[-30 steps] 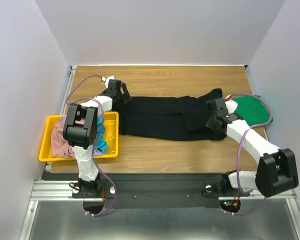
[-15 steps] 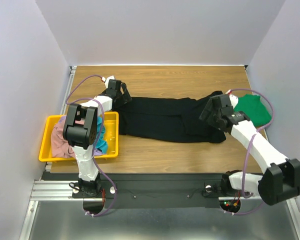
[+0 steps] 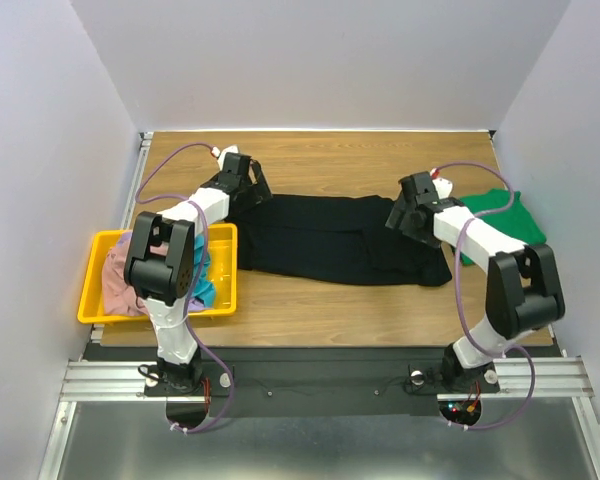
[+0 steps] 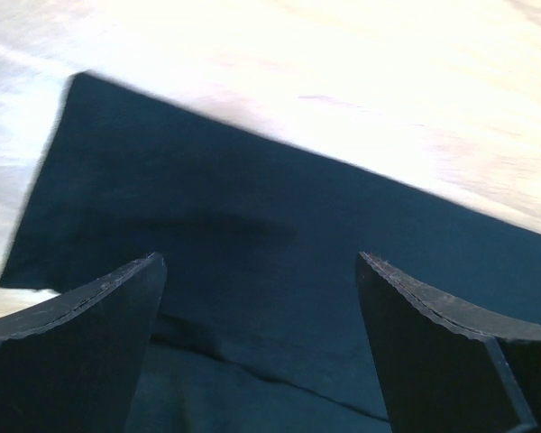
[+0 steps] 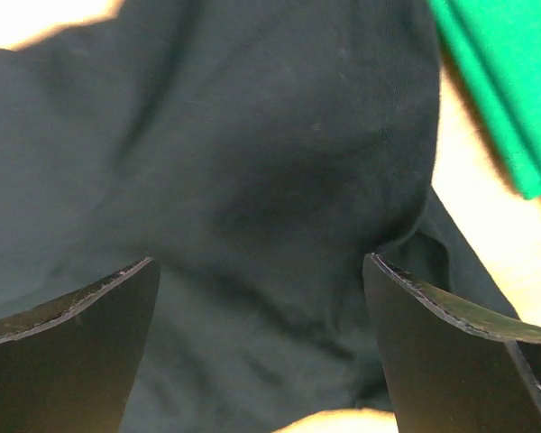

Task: Fold and stack the t-shirts
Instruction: Fold the tshirt

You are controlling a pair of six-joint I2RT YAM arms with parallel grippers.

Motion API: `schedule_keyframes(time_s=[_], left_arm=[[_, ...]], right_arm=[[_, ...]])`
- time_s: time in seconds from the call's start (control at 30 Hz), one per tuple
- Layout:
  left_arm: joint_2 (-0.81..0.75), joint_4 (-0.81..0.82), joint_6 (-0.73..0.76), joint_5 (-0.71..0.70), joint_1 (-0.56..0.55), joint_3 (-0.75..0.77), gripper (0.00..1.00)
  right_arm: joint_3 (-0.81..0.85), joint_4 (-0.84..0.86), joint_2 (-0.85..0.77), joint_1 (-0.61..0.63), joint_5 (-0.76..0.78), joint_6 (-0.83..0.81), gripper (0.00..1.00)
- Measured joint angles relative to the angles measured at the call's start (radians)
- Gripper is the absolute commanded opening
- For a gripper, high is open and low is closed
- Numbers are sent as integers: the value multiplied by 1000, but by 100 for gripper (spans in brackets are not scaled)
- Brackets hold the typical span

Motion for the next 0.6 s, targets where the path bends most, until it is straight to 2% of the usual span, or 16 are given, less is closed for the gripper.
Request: schedule_keyframes(time_s=[0.23,0.4,0.6], left_arm=[[-11,-5,0,5,-50,27,99],[11,-8,-1,13,-81,27,99],[28,13,-19,8,-114,-49,98]], right_arm=[[-51,47,152,-45,-20,23,100],[76,88,266,-53,-29,3,100],[342,136,475,-53,-52,-90,100]])
